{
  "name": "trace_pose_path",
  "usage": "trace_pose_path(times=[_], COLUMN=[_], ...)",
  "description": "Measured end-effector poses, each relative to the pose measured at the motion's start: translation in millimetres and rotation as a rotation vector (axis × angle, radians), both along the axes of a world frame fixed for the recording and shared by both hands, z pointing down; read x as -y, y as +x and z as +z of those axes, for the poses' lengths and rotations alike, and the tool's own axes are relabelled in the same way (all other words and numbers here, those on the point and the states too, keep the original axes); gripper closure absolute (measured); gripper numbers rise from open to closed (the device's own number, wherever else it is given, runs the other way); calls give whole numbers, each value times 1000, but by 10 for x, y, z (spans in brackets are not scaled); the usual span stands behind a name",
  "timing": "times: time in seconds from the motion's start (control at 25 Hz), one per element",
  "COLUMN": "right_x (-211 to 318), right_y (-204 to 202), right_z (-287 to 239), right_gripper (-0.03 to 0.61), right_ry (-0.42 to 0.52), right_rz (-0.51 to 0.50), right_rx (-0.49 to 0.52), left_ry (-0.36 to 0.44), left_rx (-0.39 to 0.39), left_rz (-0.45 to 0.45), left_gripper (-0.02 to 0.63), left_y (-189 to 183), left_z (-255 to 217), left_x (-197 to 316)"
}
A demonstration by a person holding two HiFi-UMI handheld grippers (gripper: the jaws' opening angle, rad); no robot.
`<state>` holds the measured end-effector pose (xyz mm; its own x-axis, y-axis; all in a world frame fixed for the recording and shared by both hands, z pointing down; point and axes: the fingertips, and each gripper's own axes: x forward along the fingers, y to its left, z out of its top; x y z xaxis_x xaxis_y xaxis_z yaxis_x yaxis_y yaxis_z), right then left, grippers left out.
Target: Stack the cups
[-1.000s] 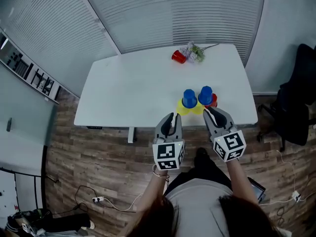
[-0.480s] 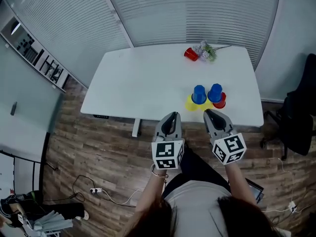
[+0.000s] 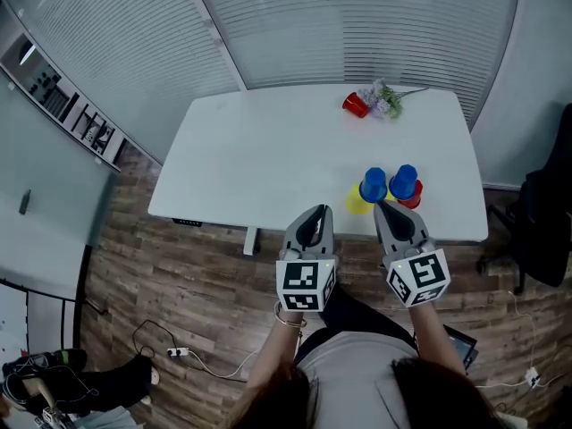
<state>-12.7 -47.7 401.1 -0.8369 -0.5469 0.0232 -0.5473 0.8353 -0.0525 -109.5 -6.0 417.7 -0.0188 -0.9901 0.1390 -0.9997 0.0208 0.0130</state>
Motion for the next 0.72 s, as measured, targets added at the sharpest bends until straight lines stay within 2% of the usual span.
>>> trace_pose_path(times=[0.2, 0.36, 0.72], right_x=[182, 328, 610], right_y=[-217, -399, -731], right_z=[-203, -293, -435], right_gripper=[549, 549, 551], right_ry=[36, 24, 22], right_rz=[63, 109, 174], right_rx=[10, 38, 22], left_ry=[2, 5, -14], left_rx=[-5, -12, -17], left_rz=[48, 90, 200], left_gripper=[581, 581, 581], left_y=[-277, -488, -795], left_z=[-70, -116, -197], left_x=[243, 462, 941])
